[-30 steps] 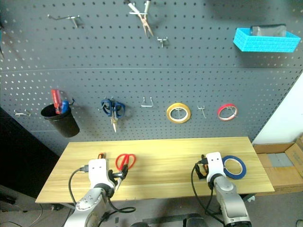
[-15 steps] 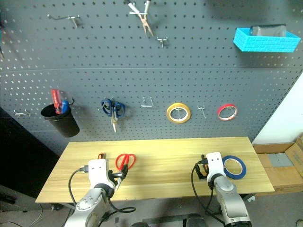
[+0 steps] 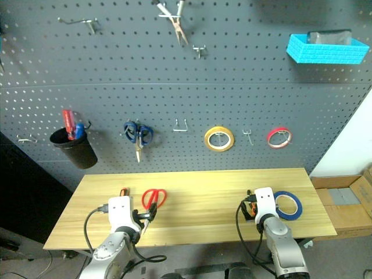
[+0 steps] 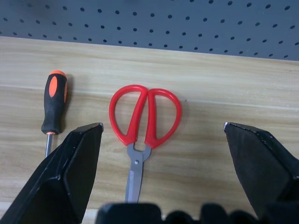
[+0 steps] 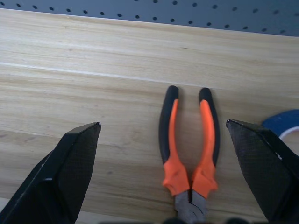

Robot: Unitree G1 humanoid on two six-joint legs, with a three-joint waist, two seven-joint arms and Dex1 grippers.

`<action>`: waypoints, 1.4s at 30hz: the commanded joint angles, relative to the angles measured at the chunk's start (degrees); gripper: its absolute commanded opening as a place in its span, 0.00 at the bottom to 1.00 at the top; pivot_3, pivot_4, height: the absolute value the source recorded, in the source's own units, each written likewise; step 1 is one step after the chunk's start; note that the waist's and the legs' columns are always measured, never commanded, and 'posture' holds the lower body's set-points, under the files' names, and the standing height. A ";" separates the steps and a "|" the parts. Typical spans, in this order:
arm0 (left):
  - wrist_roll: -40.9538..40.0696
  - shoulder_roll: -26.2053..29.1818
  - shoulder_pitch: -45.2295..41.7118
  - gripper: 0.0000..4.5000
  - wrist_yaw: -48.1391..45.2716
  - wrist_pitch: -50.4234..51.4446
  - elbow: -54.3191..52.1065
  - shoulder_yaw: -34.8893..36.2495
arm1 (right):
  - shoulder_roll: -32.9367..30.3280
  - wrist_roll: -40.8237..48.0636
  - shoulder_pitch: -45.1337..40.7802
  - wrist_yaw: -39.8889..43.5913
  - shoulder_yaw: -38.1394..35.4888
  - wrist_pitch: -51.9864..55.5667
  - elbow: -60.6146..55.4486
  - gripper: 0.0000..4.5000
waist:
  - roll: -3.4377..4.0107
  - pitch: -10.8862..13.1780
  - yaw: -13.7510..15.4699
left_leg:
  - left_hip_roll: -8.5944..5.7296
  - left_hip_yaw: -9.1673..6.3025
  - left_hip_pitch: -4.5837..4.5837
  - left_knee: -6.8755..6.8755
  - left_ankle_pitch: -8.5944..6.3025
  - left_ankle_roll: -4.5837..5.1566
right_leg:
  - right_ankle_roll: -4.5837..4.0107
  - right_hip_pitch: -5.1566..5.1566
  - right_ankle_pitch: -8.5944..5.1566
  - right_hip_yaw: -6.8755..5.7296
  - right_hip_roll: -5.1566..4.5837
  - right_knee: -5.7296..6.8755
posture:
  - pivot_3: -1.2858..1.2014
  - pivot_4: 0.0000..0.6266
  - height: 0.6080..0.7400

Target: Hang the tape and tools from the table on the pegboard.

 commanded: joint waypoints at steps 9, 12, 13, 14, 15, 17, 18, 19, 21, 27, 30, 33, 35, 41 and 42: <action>1.02 15.68 -23.47 0.99 -31.18 -4.89 11.92 -19.23 | -15.26 1.97 -2.13 9.93 -6.07 1.79 1.48 1.00 | -0.03 2.03 -0.76 | -0.07 0.24 0.03 0.05 -0.06 0.13 | 0.06 0.08 0.01 0.11 0.00 -0.05 | 0.46 0.22 1.00; 0.37 12.45 -29.93 0.99 -37.31 -8.40 18.49 -24.17 | -18.02 3.27 -3.86 12.24 -7.29 3.51 3.58 1.00 | -0.08 3.06 -1.53 | -0.07 0.34 -0.04 0.05 -0.14 0.27 | -0.07 0.03 0.06 0.19 -0.01 -0.06 | 0.44 0.28 1.00; 0.52 11.46 -31.60 0.99 -39.03 -9.44 20.28 -25.61 | -18.67 3.67 -4.36 12.81 -7.55 4.25 3.89 1.00 | -0.14 3.64 -1.75 | -0.05 0.37 -0.05 0.05 -0.19 0.36 | -0.12 0.02 0.05 0.20 -0.02 -0.05 | 0.43 0.30 1.00; 0.86 10.90 -32.74 0.99 -40.45 -10.44 21.48 -26.76 | -19.12 3.94 -4.64 13.35 -7.77 4.93 3.88 1.00 | -0.17 4.26 -2.10 | -0.04 0.36 -0.07 0.05 -0.24 0.43 | -0.15 0.01 0.05 0.19 -0.01 -0.06 | 0.43 0.32 1.00; 1.49 10.05 -34.28 0.99 -41.88 -11.86 23.54 -28.19 | -19.66 4.24 -5.12 14.15 -7.80 5.47 4.37 1.00 | -0.16 4.75 -2.51 | -0.04 0.39 -0.10 0.06 -0.25 0.46 | -0.15 -0.02 0.05 0.23 -0.01 -0.06 | 0.43 0.32 1.00; 2.59 8.06 -37.81 0.99 -45.21 -14.97 28.12 -31.06 | -20.62 5.13 -6.26 15.72 -8.20 7.23 5.41 1.00 | -0.23 5.63 -3.20 | -0.02 0.43 -0.13 0.04 -0.35 0.64 | -0.13 -0.02 0.04 0.28 -0.02 -0.06 | 0.41 0.37 1.00; 2.86 7.34 -39.00 0.99 -46.46 -16.08 29.76 -31.88 | -20.96 5.54 -6.63 16.28 -8.33 7.95 5.69 1.00 | -0.23 6.19 -3.48 | -0.02 0.47 -0.14 0.05 -0.42 0.74 | -0.13 0.04 0.02 0.32 -0.03 -0.04 | 0.41 0.38 1.00; 3.31 6.40 -40.55 0.99 -47.68 -17.65 32.17 -32.64 | -21.32 6.06 -7.21 16.97 -8.51 8.67 6.12 1.00 | -0.22 6.65 -3.83 | -0.03 0.49 -0.10 0.06 -0.43 0.76 | -0.12 -0.02 0.02 0.32 -0.03 -0.06 | 0.41 0.40 1.00; 4.34 5.15 -42.90 0.99 -49.26 -20.64 36.52 -33.48 | -21.89 6.71 -8.17 18.38 -8.50 9.69 6.82 1.00 | -0.23 7.44 -4.44 | -0.06 0.50 -0.18 0.08 -0.50 0.88 | -0.06 -0.06 -0.01 0.32 -0.09 -0.07 | 0.40 0.43 1.00; 6.66 3.06 -47.86 0.99 -52.15 -27.95 47.40 -33.39 | -23.75 6.60 -11.22 21.61 -7.05 8.53 11.60 1.00 | -0.27 9.42 -5.19 | -0.03 0.44 -0.65 0.15 -0.65 1.15 | 0.01 -0.36 -0.04 0.31 -0.17 -0.07 | 0.40 0.49 1.00; 6.88 2.90 -48.99 0.99 -52.90 -29.21 49.38 -32.68 | -24.52 5.65 -13.71 22.75 -6.31 5.71 15.41 1.00 | -0.32 10.46 -5.23 | 0.03 0.45 -1.09 0.32 -0.65 1.14 | 0.02 -0.98 -0.02 0.31 -0.30 0.09 | 0.41 0.51 1.00; 7.27 2.89 -49.03 0.99 -53.30 -29.76 49.97 -32.29 | -25.01 4.99 -16.06 23.77 -5.35 3.09 17.97 1.00 | -0.27 11.25 -5.24 | 0.03 0.37 -1.11 0.32 -0.65 1.15 | 0.12 -1.02 -0.01 0.33 -0.53 0.08 | 0.41 0.52 1.00; 7.44 2.98 -48.69 0.99 -53.50 -29.79 49.67 -32.08 | -25.01 4.69 -17.34 24.19 -4.92 2.09 18.93 1.00 | -0.28 11.60 -5.21 | -0.04 0.29 -1.16 0.32 -0.65 1.15 | 0.19 -1.02 -0.02 0.28 -0.63 0.06 | 0.41 0.52 1.00; 7.71 3.33 -47.69 0.99 -53.36 -29.02 48.26 -31.56 | -24.55 4.06 -20.38 26.72 -3.14 0.71 24.67 1.00 | -0.17 12.04 -4.92 | -0.14 0.05 -1.86 0.72 -0.65 1.16 | 0.31 -1.42 -0.02 -0.01 -0.94 0.08 | 0.42 0.53 1.00; 7.65 3.29 -47.68 0.99 -53.20 -28.79 48.25 -31.32 | -24.40 4.15 -20.96 26.80 -3.06 0.93 26.03 1.00 | -0.19 12.06 -4.88 | -0.13 0.01 -2.00 0.88 -0.67 1.18 | 0.32 -1.50 -0.01 -0.04 -1.02 0.12 | 0.42 0.53 1.00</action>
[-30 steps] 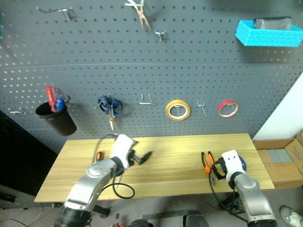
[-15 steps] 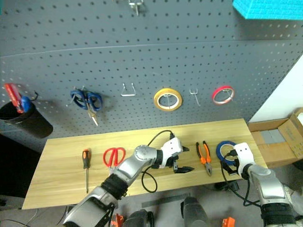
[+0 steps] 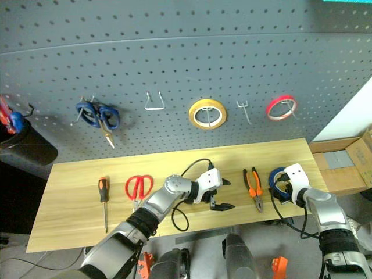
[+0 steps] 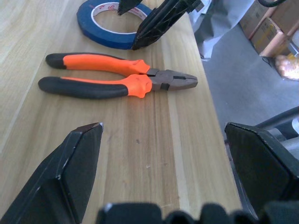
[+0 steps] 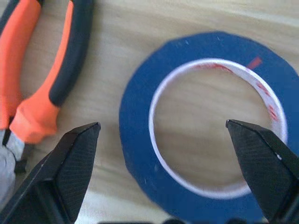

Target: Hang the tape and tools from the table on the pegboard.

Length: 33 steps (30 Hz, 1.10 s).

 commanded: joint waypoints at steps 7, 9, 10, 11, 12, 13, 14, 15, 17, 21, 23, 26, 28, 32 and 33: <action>0.06 0.02 0.51 1.00 -0.42 0.12 -2.10 1.28 | -0.13 -0.25 -4.47 1.67 0.01 -1.23 11.01 0.96 | -0.13 0.10 0.19 | -0.10 0.04 0.02 0.20 -0.03 0.05 | 0.28 0.12 0.20 0.07 -0.05 -0.04 | 0.43 0.53 1.00; -0.01 0.03 0.44 1.00 -0.48 0.23 -2.11 1.34 | -0.25 -0.23 -4.89 2.28 0.19 -1.78 11.90 0.86 | -0.14 0.11 0.20 | -0.11 0.03 0.07 0.23 -0.03 0.05 | 0.31 0.21 0.23 0.07 0.00 -0.06 | 0.43 0.52 1.00; -0.08 0.02 0.36 1.00 -0.55 0.37 -2.19 1.38 | -0.25 -0.11 -5.08 2.50 0.19 -1.78 12.02 0.79 | -0.14 0.11 0.20 | -0.12 0.03 0.07 0.24 -0.03 0.05 | 0.31 0.21 0.23 0.07 0.01 -0.06 | 0.43 0.52 1.00; -0.12 -0.06 0.25 1.00 -0.57 0.38 -2.09 1.40 | -0.22 -0.06 -5.26 2.61 0.22 -1.91 12.23 0.71 | -0.15 0.10 0.19 | -0.12 0.03 0.07 0.24 -0.03 0.05 | 0.31 0.21 0.23 0.06 0.01 -0.06 | 0.43 0.52 1.00; -0.14 -0.12 0.15 1.00 -0.59 0.40 -2.03 1.43 | -0.20 -0.12 -5.38 2.64 0.29 -2.15 12.32 0.64 | -0.15 0.10 0.17 | -0.11 0.03 0.07 0.24 -0.03 0.05 | 0.31 0.21 0.23 0.06 0.01 -0.06 | 0.43 0.52 1.00; -0.15 -0.24 -0.06 1.00 -0.59 0.38 -1.83 1.48 | -0.13 -0.30 -5.47 2.55 0.41 -2.52 12.38 0.57 | -0.14 0.10 0.16 | -0.10 0.03 0.07 0.23 -0.03 0.05 | 0.31 0.21 0.23 0.06 0.01 -0.06 | 0.43 0.51 1.00; -0.12 -0.33 -0.24 1.00 -0.59 0.32 -1.70 1.54 | -0.04 -0.46 -5.47 2.45 0.51 -2.78 12.29 0.49 | -0.15 0.10 0.17 | -0.10 0.03 0.07 0.23 -0.03 0.05 | 0.31 0.21 0.23 0.07 0.00 -0.07 | 0.43 0.51 1.00; -0.01 -0.48 -0.43 1.00 -0.52 0.17 -1.48 1.61 | 0.06 -0.52 -5.49 2.38 0.55 -2.94 12.27 0.41 | -0.14 0.10 0.18 | -0.10 0.03 0.07 0.23 -0.03 0.05 | 0.31 0.21 0.23 0.06 -0.03 -0.07 | 0.43 0.51 1.00; 0.19 -0.83 -0.98 1.00 -0.33 -0.05 -0.91 1.81 | 0.32 -0.48 -5.48 2.19 0.56 -3.09 12.08 0.25 | -0.14 0.10 0.18 | -0.10 0.03 0.07 0.23 -0.03 0.05 | 0.31 0.21 0.23 0.07 -0.07 -0.07 | 0.43 0.49 1.00; 0.31 -1.00 -1.66 1.00 -0.08 -0.08 -0.59 2.16 | 0.72 -0.02 -5.10 1.38 -0.15 -2.90 10.86 0.09 | -0.13 0.08 0.14 | -0.10 0.03 0.07 0.23 -0.02 0.04 | 0.32 0.21 0.23 0.06 -0.08 -0.06 | 0.43 0.45 1.00; 0.00 -0.97 -1.90 1.00 -0.05 0.26 -0.63 2.57 | 0.61 -0.71 -4.37 0.47 0.09 -3.91 9.34 0.09 | -0.10 0.01 0.12 | -0.09 0.03 0.07 0.23 -0.02 0.03 | 0.32 0.20 0.23 0.07 -0.08 -0.06 | 0.42 0.42 1.00; -0.80 -0.59 -1.65 1.00 -0.25 0.65 -2.62 3.47 | -0.51 -4.36 -1.24 -1.47 2.62 -8.43 3.41 0.09 | -0.02 -0.11 0.17 | -0.11 0.04 0.04 0.23 0.01 -0.02 | 0.32 0.16 0.24 0.07 -0.11 -0.05 | 0.42 0.38 1.00; -0.99 0.44 -0.44 1.00 -0.66 0.67 -6.28 3.67 | -0.68 -6.21 1.54 -3.59 3.03 -10.24 -2.44 0.09 | 0.07 -0.18 0.16 | -0.10 0.05 -0.02 0.22 0.08 -0.15 | 0.32 0.05 0.23 0.07 -0.12 -0.02 | 0.41 0.36 1.00; -4.87 5.12 6.75 1.00 -0.91 8.02 -23.38 6.58 | -0.14 -11.70 10.25 -10.42 3.31 -14.80 -18.64 0.09 | 0.74 -1.13 -0.05 | -0.15 0.29 -0.59 0.26 0.15 -0.29 | 0.37 -0.61 0.27 0.20 -0.26 0.08 | 0.41 0.27 1.00; -6.11 6.62 9.06 1.00 -0.81 10.72 -28.35 7.58 | 0.04 -13.61 12.52 -12.36 3.62 -16.30 -22.36 0.09 | 0.90 -1.98 -0.21 | -0.14 0.31 -0.86 0.26 0.18 -0.33 | 0.37 -0.91 0.27 0.22 -0.31 0.12 | 0.41 0.25 1.00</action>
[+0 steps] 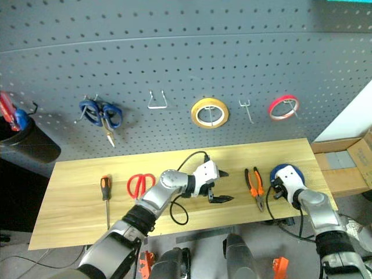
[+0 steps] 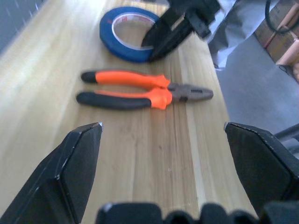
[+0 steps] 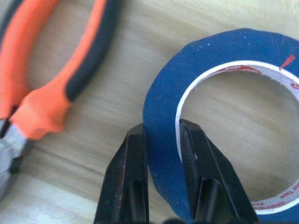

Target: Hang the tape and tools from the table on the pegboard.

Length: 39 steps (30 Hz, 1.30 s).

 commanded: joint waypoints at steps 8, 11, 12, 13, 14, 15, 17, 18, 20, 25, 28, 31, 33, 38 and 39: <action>-15.93 8.68 17.29 1.00 9.02 30.29 -39.01 15.79 | 2.38 -20.10 12.26 -17.20 7.52 -20.75 -25.02 0.09 | -0.03 -4.98 -0.90 | -0.27 0.26 0.09 0.04 0.19 -0.31 | 0.07 -0.30 0.04 0.14 -0.02 0.64 | 0.43 0.12 1.00; -16.95 9.23 18.58 1.00 11.79 32.68 -40.47 17.99 | 2.74 -22.77 10.10 -19.36 9.24 -26.20 -23.37 0.09 | -0.46 -5.78 -0.95 | -0.31 0.15 1.13 0.02 0.14 -0.13 | 0.17 0.89 0.12 0.15 0.11 0.43 | 0.44 0.09 1.00; -16.81 9.42 18.86 1.00 12.58 32.84 -40.69 18.26 | 2.60 -23.62 8.96 -20.15 9.54 -28.43 -22.58 0.09 | -0.59 -6.14 -1.00 | -0.26 0.11 1.50 0.02 0.14 -0.11 | 0.26 1.33 0.06 0.11 0.19 0.29 | 0.44 0.08 1.00; -16.40 9.63 18.93 1.00 13.28 32.73 -40.66 18.14 | 2.42 -24.31 7.58 -20.82 9.79 -30.60 -21.73 0.09 | -0.70 -6.50 -1.03 | -0.23 0.15 1.80 0.02 0.14 -0.10 | 0.46 1.59 0.02 0.15 0.23 0.18 | 0.45 0.07 1.00; -16.22 9.89 18.89 1.00 13.68 32.59 -40.51 17.99 | 2.44 -24.79 6.61 -21.25 9.93 -32.00 -21.03 0.09 | -0.84 -6.84 -1.04 | -0.23 0.18 1.88 0.02 0.17 -0.05 | 0.51 1.69 0.07 0.19 0.24 0.17 | 0.45 0.07 1.00; -16.00 10.15 18.72 1.00 14.02 32.33 -40.24 17.73 | 2.47 -25.16 5.73 -21.50 10.12 -33.26 -20.17 0.09 | -0.91 -7.20 -1.03 | -0.23 0.19 1.94 0.02 0.23 -0.02 | 0.51 1.74 0.15 0.23 0.26 0.16 | 0.45 0.06 1.00; -15.55 9.98 18.05 1.00 14.92 31.85 -39.95 16.53 | 2.22 -24.67 2.78 -20.80 10.53 -36.12 -16.21 0.09 | -1.07 -8.13 -0.93 | -0.22 0.19 1.93 0.02 0.28 -0.05 | 0.25 1.75 0.40 0.26 0.39 0.06 | 0.45 0.05 1.00; -15.55 9.83 17.73 1.00 15.28 31.72 -39.89 16.08 | 2.06 -24.28 1.24 -20.21 10.73 -37.27 -14.15 0.09 | -1.09 -8.31 -0.90 | -0.13 0.17 1.93 0.01 0.28 -0.06 | 0.17 1.76 0.45 0.25 0.43 0.02 | 0.45 0.05 1.00; -15.65 9.69 17.07 1.00 15.58 31.44 -39.59 15.45 | 2.19 -23.01 -1.73 -18.80 10.88 -38.56 -10.04 0.09 | -1.12 -8.73 -0.83 | -0.06 0.21 1.92 -0.01 0.27 -0.06 | 0.10 1.77 0.49 0.26 0.45 -0.05 | 0.45 0.05 1.00; -15.14 9.46 15.51 1.00 15.47 29.96 -38.32 12.70 | 3.49 -13.89 -9.88 -8.16 11.31 -39.78 3.08 0.09 | -1.09 -9.06 -0.48 | -0.04 0.22 1.92 -0.05 0.27 -0.05 | 0.04 1.77 0.53 0.27 0.46 -0.07 | 0.46 0.04 1.00; -15.00 9.60 14.81 1.00 15.38 29.27 -37.56 11.96 | 3.51 -11.13 -12.87 -3.85 11.17 -40.61 8.50 0.09 | -0.95 -9.34 -0.46 | -0.02 0.19 1.91 -0.06 0.27 -0.05 | 0.01 1.77 0.55 0.24 0.47 -0.09 | 0.46 0.04 1.00; -15.27 9.17 13.93 1.00 15.78 29.26 -36.94 11.98 | 3.21 -7.82 -16.63 0.55 9.91 -39.93 14.13 0.09 | -0.83 -9.46 -0.43 | -0.01 0.21 1.90 -0.08 0.27 -0.04 | 0.01 1.74 0.55 0.25 0.47 -0.10 | 0.46 0.05 1.00; -15.24 8.98 13.77 1.00 15.97 29.02 -36.61 11.77 | 3.38 -6.37 -18.32 1.98 9.28 -39.75 16.45 0.09 | -0.81 -9.47 -0.43 | -0.01 0.23 1.90 -0.08 0.26 -0.03 | 0.01 1.74 0.55 0.27 0.46 -0.10 | 0.46 0.06 1.00; -15.05 8.17 13.67 1.00 16.66 28.78 -36.45 11.09 | 3.93 -4.93 -20.08 4.04 8.82 -40.39 18.52 0.17 | -0.77 -9.50 -0.20 | 0.00 0.20 1.90 -0.09 0.26 -0.03 | 0.01 1.74 0.55 0.26 0.46 -0.09 | 0.46 0.08 1.00; -15.07 8.06 13.65 1.00 16.80 28.81 -36.50 10.98 | 4.02 -4.68 -20.09 4.26 8.74 -40.34 18.45 0.25 | -0.77 -9.50 -0.17 | 0.00 0.20 1.90 -0.09 0.26 -0.03 | 0.01 1.74 0.55 0.26 0.46 -0.09 | 0.46 0.08 1.00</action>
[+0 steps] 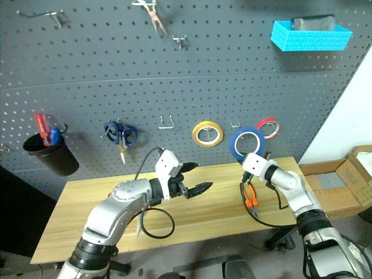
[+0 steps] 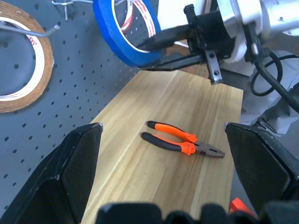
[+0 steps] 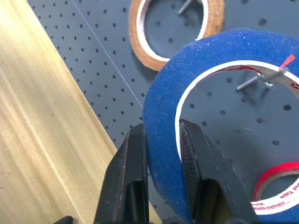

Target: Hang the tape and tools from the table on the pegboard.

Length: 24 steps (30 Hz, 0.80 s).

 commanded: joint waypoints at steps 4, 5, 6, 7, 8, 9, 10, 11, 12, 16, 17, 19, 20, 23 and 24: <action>-0.11 -0.60 -1.29 1.00 0.61 -1.30 -0.50 -0.33 | 0.87 2.94 -0.47 2.61 -1.61 -0.10 -2.12 0.50 | 0.02 -0.01 0.11 | 0.00 0.02 0.01 0.01 0.00 0.01 | 0.00 0.00 0.00 0.03 0.00 0.02 | 0.46 0.09 1.00; -0.10 -0.58 -1.34 1.00 0.58 -1.33 -0.43 -0.30 | 0.90 2.94 -0.06 2.61 -1.60 0.00 -2.49 0.58 | 0.02 -0.01 0.17 | 0.00 0.02 0.01 0.01 0.00 0.01 | 0.00 0.00 0.00 0.03 0.00 0.03 | 0.46 0.09 1.00; -0.10 -0.54 -1.37 1.00 0.55 -1.35 -0.38 -0.28 | 0.93 3.14 0.40 2.74 -1.61 0.21 -2.87 0.65 | 0.02 -0.01 0.24 | -0.01 0.02 0.01 0.01 0.00 0.01 | 0.00 0.00 0.00 0.03 0.00 0.03 | 0.46 0.09 1.00; -0.06 -0.55 -1.40 1.00 0.53 -1.44 -0.22 -0.31 | 0.87 3.30 1.18 2.94 -1.56 0.45 -3.45 0.73 | 0.02 -0.01 0.31 | 0.00 0.02 0.01 0.01 0.00 0.01 | 0.00 0.00 0.00 0.03 0.00 0.03 | 0.46 0.10 1.00; -0.04 -0.56 -1.38 1.00 0.55 -1.47 -0.20 -0.36 | 0.79 3.45 1.78 3.12 -1.56 0.68 -3.99 0.81 | 0.02 -0.01 0.37 | 0.00 0.02 0.01 0.01 0.00 0.01 | 0.00 0.00 0.00 0.03 0.00 0.03 | 0.46 0.10 1.00; 0.07 -0.60 -1.28 1.00 0.57 -1.59 -0.13 -0.54 | 0.62 3.52 2.75 3.24 -1.57 1.11 -4.90 0.89 | 0.02 -0.01 0.47 | 0.00 0.01 0.01 0.01 -0.01 0.01 | 0.00 0.00 0.00 0.02 0.00 0.03 | 0.46 0.10 1.00; 0.41 -0.66 -0.98 1.00 0.47 -1.89 0.28 -1.14 | 0.51 4.00 4.56 3.51 -1.76 2.48 -6.73 0.96 | 0.02 -0.01 0.54 | 0.00 0.01 0.01 0.01 -0.01 0.01 | 0.00 0.00 0.00 0.02 0.00 0.03 | 0.46 0.11 1.00; 1.16 -0.58 -0.51 1.00 0.45 -2.46 0.74 -2.06 | 0.34 4.44 6.61 3.74 -2.01 4.07 -8.97 0.99 | 0.02 -0.01 0.60 | 0.00 0.00 0.01 0.01 -0.01 0.01 | 0.00 0.00 0.00 0.02 0.00 0.02 | 0.46 0.12 1.00; 1.97 -0.38 0.04 1.00 0.32 -3.19 1.14 -3.10 | 0.08 4.73 8.61 4.22 -2.09 5.93 -11.25 0.99 | 0.02 -0.01 0.68 | 0.00 0.00 0.00 0.00 -0.02 0.02 | 0.00 0.00 0.00 0.01 0.00 0.02 | 0.46 0.13 1.00; 4.39 0.69 3.66 1.00 -0.62 -6.57 3.09 -6.37 | 0.81 3.43 15.24 2.17 -2.77 21.77 -19.43 0.99 | 0.05 0.01 0.78 | -0.01 0.02 0.00 0.00 -0.06 0.10 | 0.01 0.01 -0.01 0.05 -0.01 -0.01 | 0.45 0.17 1.00; 5.71 1.62 4.50 1.00 -1.07 -8.11 3.78 -7.42 | 1.60 4.25 16.15 1.89 -3.28 28.16 -21.38 0.99 | 0.08 0.06 0.70 | -0.01 0.04 0.00 0.00 -0.07 0.11 | 0.01 0.00 -0.01 0.07 -0.01 -0.01 | 0.45 0.18 1.00; 9.08 4.02 5.97 1.00 -2.02 -11.86 5.89 -9.90 | 3.56 6.70 16.86 1.48 -4.68 42.27 -25.10 0.99 | 0.20 0.32 0.52 | 0.01 0.13 0.07 0.00 -0.07 0.12 | 0.00 -0.01 -0.01 0.21 0.06 0.04 | 0.45 0.21 1.00; 10.10 4.62 6.50 1.00 -2.07 -13.10 7.13 -10.53 | 4.81 8.32 16.50 1.08 -5.74 48.41 -26.39 0.99 | 0.26 0.44 0.51 | 0.06 0.20 0.12 0.00 -0.07 0.12 | 0.00 -0.01 -0.01 0.34 0.17 0.04 | 0.45 0.23 1.00; 11.40 4.67 6.95 1.00 -2.07 -15.26 10.07 -11.11 | 7.57 11.23 14.57 -0.43 -8.65 61.42 -27.49 0.99 | 0.34 1.33 0.59 | 0.11 0.31 0.24 0.01 -0.06 0.13 | -0.03 0.00 0.01 0.56 0.36 0.07 | 0.45 0.27 1.00; 12.21 4.65 6.67 1.00 -2.23 -16.21 11.05 -11.47 | 8.38 11.92 13.34 -1.58 -9.91 65.22 -26.30 0.99 | 0.37 1.62 0.60 | 0.11 0.32 0.26 0.04 -0.06 0.14 | -0.02 0.01 0.05 0.58 0.37 0.07 | 0.45 0.28 1.00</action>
